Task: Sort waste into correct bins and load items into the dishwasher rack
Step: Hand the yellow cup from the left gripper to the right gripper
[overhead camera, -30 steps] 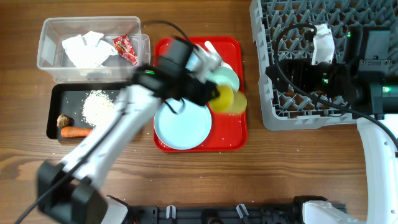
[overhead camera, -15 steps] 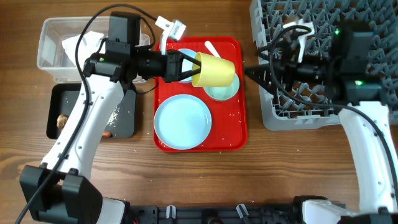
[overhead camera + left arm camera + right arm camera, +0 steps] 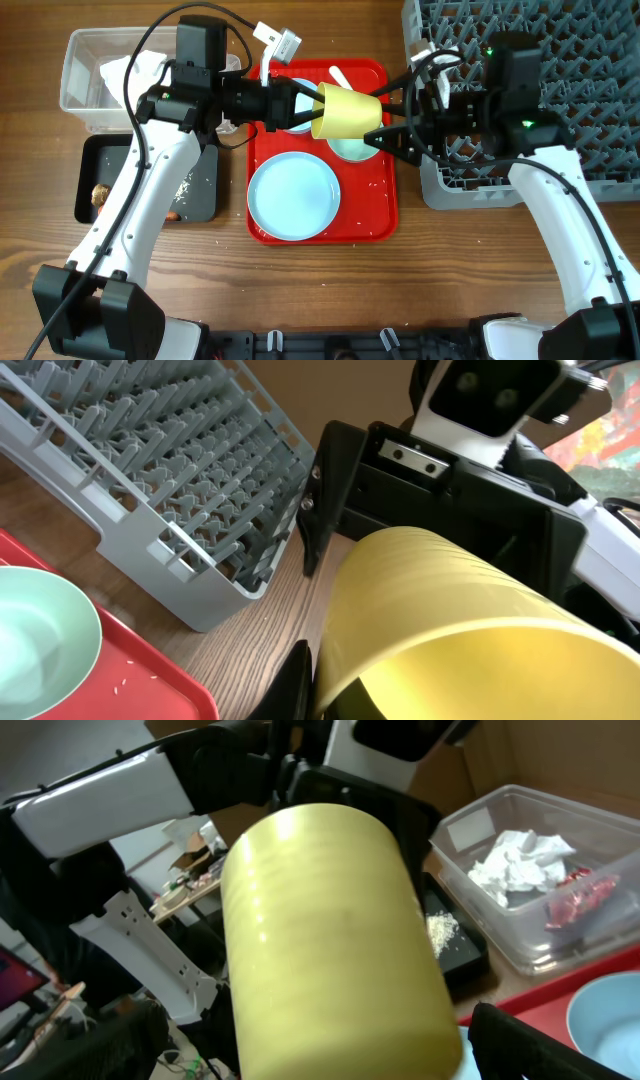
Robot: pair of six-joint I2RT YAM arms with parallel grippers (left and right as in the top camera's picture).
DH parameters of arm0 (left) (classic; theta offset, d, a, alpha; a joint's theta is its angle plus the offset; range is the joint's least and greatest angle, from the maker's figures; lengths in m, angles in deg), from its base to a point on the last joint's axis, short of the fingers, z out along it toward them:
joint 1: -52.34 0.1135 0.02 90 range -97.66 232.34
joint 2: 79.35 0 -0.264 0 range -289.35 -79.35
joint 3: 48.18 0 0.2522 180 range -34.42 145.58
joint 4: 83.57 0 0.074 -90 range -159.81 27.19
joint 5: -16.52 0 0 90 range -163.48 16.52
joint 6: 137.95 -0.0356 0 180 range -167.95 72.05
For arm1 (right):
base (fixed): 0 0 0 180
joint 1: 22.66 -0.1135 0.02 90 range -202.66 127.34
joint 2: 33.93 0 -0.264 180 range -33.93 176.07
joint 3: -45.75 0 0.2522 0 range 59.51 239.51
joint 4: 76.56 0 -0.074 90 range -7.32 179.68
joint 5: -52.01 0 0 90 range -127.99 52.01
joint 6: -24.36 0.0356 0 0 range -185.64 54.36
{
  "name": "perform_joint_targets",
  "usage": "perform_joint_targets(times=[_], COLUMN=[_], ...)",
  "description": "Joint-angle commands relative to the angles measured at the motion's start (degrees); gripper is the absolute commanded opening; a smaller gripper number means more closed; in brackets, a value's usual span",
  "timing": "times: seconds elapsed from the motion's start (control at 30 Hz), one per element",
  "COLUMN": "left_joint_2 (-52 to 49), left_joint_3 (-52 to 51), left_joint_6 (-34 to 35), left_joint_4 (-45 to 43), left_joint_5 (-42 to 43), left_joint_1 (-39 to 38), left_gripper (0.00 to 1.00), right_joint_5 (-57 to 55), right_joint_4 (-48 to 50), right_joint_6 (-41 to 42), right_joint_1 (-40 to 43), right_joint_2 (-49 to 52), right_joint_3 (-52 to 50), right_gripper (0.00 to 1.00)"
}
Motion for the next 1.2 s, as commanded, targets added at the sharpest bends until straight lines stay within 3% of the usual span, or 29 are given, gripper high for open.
perform_joint_targets(times=[0.0,0.4,0.43,0.57,0.63,1.17], left_joint_2=[-0.66,-0.66,-0.66,-0.66,-0.66,-0.66], left_joint_3=[0.17,0.17,0.17,0.17,0.17,0.17], left_joint_6=[-0.26,-0.26,-0.26,-0.28,-0.26,-0.26], left_joint_4=[-0.46,-1.44,-1.49,-1.68,-1.77,-1.68], left_joint_5=[1.70,1.70,1.70,1.68,1.70,1.73], left_joint_1=[-0.46,-0.68,-0.83,-1.22,-1.22,-0.28], left_gripper=[0.04,0.04,0.04,0.27,0.32,0.33], right_joint_5=[2.21,2.05,2.05,2.05,2.05,2.05], right_joint_4=[1.70,1.86,1.86,1.84,1.84,0.07], right_joint_6=[1.40,1.38,1.40,1.40,1.40,1.22], right_joint_1=[-1.49,-1.75,-1.75,-1.75,-1.75,3.69], right_joint_2=[0.48,0.48,0.48,0.48,0.48,0.48], right_joint_3=[-0.11,-0.11,-0.11,-0.11,-0.11,-0.17], right_gripper=[0.95,0.54,0.53,0.53,0.53,0.54])
